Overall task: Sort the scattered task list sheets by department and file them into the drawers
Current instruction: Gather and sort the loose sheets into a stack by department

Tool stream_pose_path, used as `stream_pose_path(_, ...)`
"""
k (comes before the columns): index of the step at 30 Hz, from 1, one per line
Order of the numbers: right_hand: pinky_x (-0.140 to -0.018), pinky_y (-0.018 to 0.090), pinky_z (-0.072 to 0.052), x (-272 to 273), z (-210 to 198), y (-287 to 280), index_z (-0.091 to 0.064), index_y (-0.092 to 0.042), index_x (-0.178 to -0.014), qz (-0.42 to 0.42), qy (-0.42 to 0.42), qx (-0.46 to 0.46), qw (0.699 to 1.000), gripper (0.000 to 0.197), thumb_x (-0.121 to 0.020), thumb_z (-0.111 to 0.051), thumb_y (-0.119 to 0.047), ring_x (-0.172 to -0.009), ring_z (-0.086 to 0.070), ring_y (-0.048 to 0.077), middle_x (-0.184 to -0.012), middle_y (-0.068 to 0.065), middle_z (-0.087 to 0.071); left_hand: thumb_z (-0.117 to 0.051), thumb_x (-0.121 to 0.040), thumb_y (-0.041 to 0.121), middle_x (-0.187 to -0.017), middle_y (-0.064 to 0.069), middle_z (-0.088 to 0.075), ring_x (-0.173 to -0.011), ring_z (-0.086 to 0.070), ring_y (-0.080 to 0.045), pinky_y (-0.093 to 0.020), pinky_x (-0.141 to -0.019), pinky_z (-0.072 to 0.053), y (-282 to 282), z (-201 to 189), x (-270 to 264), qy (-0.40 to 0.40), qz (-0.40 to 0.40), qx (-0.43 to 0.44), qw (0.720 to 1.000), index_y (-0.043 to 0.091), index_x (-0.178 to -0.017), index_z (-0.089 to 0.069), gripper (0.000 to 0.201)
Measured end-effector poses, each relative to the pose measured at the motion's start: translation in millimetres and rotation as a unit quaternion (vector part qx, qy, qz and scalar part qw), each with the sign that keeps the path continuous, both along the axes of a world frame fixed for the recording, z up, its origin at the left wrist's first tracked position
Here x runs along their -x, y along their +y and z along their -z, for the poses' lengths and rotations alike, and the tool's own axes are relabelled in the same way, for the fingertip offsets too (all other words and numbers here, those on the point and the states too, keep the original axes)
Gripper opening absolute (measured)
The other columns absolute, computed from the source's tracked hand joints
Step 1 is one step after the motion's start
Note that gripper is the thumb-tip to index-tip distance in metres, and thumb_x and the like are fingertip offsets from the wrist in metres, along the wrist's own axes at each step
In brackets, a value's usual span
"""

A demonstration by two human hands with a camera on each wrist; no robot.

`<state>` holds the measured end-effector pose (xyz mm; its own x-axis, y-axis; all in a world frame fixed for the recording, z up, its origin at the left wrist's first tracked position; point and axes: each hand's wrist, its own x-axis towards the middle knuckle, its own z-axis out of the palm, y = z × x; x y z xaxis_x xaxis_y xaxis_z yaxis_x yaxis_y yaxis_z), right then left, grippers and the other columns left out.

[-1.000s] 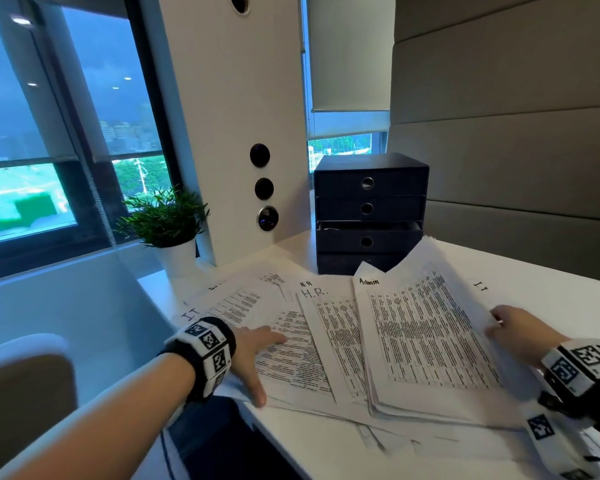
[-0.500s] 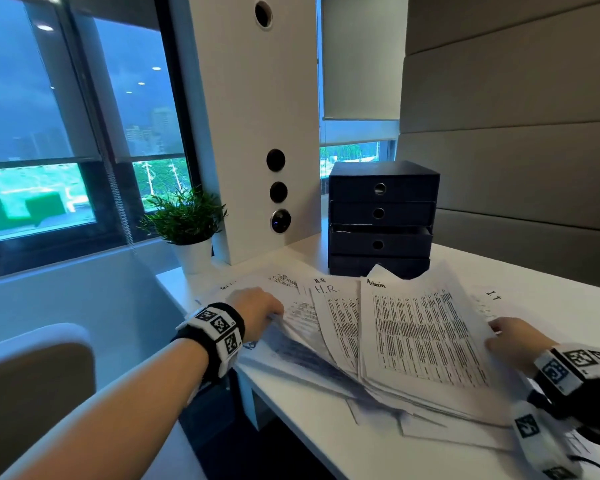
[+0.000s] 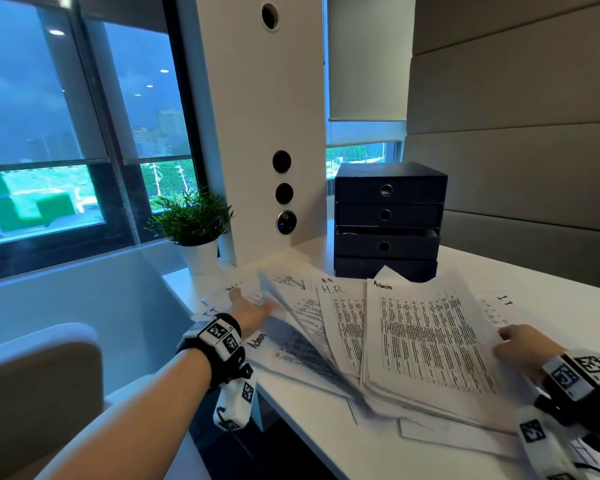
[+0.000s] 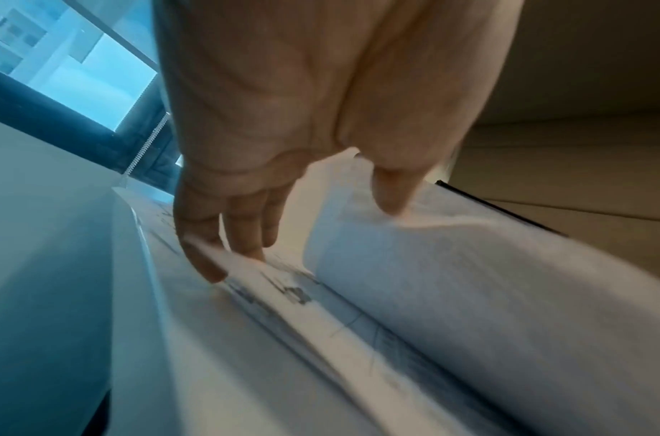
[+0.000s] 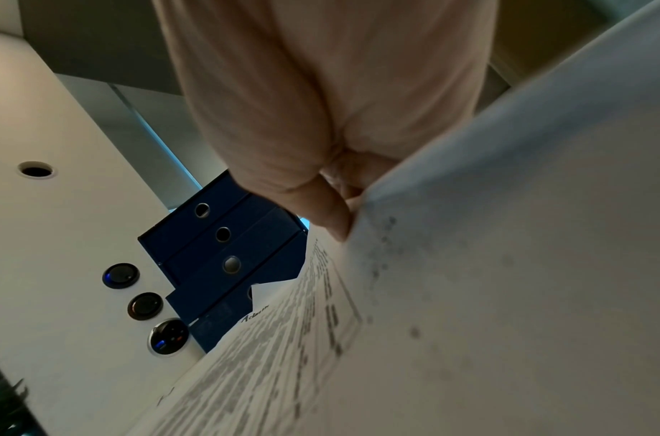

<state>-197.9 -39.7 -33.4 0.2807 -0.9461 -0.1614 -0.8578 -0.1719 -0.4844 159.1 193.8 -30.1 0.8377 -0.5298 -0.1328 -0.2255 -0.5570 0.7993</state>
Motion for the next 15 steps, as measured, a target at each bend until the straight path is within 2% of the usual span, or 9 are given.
stream_pose_path(2,-0.052,0.021,-0.037,-0.5,1.1,-1.4,-0.067,0.002,-0.105,0.001,-0.001,0.000,1.000,0.024,-0.087,-0.052,0.001,-0.082,-0.059,0.026,-0.091,0.013,-0.064,-0.059,-0.080,0.063,-0.124,-0.020,-0.055,-0.110,-0.056,-0.036,-0.037,-0.086,-0.048,-3.8,-4.0,-2.4,0.068,-0.029,0.035,0.997,-0.002,-0.140,-0.027,0.094)
stream_pose_path(4,-0.052,0.020,-0.036,-0.6,2.2,-2.4,-0.066,0.002,-0.107,0.003,-0.007,-0.003,1.000,0.024,-0.087,-0.052,0.001,-0.084,-0.059,0.027,-0.094,0.013,-0.064,-0.051,-0.070,0.077,-0.118,-0.018,-0.058,-0.106,-0.057,-0.034,-0.041,-0.090,-0.047,-3.2,-8.7,-1.3,0.131,0.001,0.037,0.991,-0.001,-0.133,-0.044,0.100)
stream_pose_path(7,-0.064,0.026,-0.042,-1.2,3.5,-4.1,-0.065,0.002,-0.109,0.008,-0.015,-0.010,1.000,0.025,-0.088,-0.052,0.001,-0.086,-0.059,0.027,-0.096,0.013,-0.062,-0.043,-0.079,0.075,-0.145,-0.019,-0.040,-0.131,-0.040,-0.037,-0.051,-0.104,-0.037,-2.4,-13.4,4.2,0.150,0.018,0.016,0.988,0.009,-0.145,-0.035,0.093)
stream_pose_path(9,-0.071,0.027,-0.042,-1.3,4.7,-4.5,-0.065,0.001,-0.108,0.006,-0.016,-0.009,1.000,0.024,-0.088,-0.052,-0.001,-0.085,-0.059,0.027,-0.096,0.013,-0.063,-0.049,-0.074,0.078,-0.147,-0.016,-0.038,-0.132,-0.038,-0.037,-0.052,-0.105,-0.036,-2.1,-15.0,9.9,0.140,0.041,-0.004,0.989,0.016,-0.145,-0.035,0.095)
stream_pose_path(10,-0.071,0.028,-0.042,-1.2,5.0,-4.5,-0.066,0.000,-0.106,0.005,-0.020,-0.009,1.000,0.023,-0.088,-0.052,-0.001,-0.085,-0.060,0.027,-0.095,0.013,-0.063,-0.057,-0.075,0.073,-0.141,-0.016,-0.045,-0.127,-0.045,-0.036,-0.050,-0.103,-0.040,-2.6,-12.3,11.2,0.107,0.058,-0.029,0.992,0.015,-0.138,-0.043,0.087)
stream_pose_path(11,-0.072,0.028,-0.043,-1.3,5.1,-4.3,-0.066,-0.002,-0.103,0.006,-0.028,-0.010,1.000,0.020,-0.088,-0.052,-0.002,-0.085,-0.061,0.028,-0.094,0.013,-0.064,-0.065,-0.077,0.059,-0.129,-0.016,-0.054,-0.117,-0.053,-0.035,-0.048,-0.098,-0.045,-3.9,-8.3,10.7,0.068,0.063,-0.049,0.994,0.012,-0.125,-0.052,0.068)
stream_pose_path(12,-0.073,0.028,-0.044,-1.3,5.1,-3.5,-0.064,-0.004,-0.099,0.008,-0.035,-0.011,0.999,0.017,-0.088,-0.052,-0.002,-0.085,-0.062,0.028,-0.093,0.013,-0.064,-0.070,-0.079,0.041,-0.112,-0.015,-0.061,-0.105,-0.059,-0.032,-0.046,-0.092,-0.051,-5.4,-5.3,11.1,0.025,0.058,-0.060,0.996,0.010,-0.109,-0.057,0.045)
stream_pose_path(13,-0.075,0.029,-0.045,-1.1,4.7,-3.0,-0.062,-0.007,-0.096,0.010,-0.041,-0.012,0.999,0.013,-0.087,-0.053,-0.003,-0.086,-0.062,0.028,-0.093,0.012,-0.064,-0.069,-0.080,0.024,-0.098,-0.013,-0.061,-0.094,-0.061,-0.030,-0.044,-0.086,-0.054,-7.6,-3.6,11.8,-0.005,0.038,-0.069,0.997,0.007,-0.102,-0.058,0.030)
stream_pose_path(15,-0.076,0.029,-0.046,-0.6,3.9,-3.1,-0.062,-0.009,-0.097,0.009,-0.042,-0.010,0.999,0.015,-0.087,-0.054,-0.003,-0.089,-0.062,0.028,-0.095,0.011,-0.064,-0.064,-0.083,0.010,-0.094,-0.013,-0.057,-0.084,-0.057,-0.026,-0.037,-0.078,-0.054,-11.3,-8.5,10.0,-0.049,-0.025,-0.067,0.996,-0.005,-0.114,-0.052,0.037)
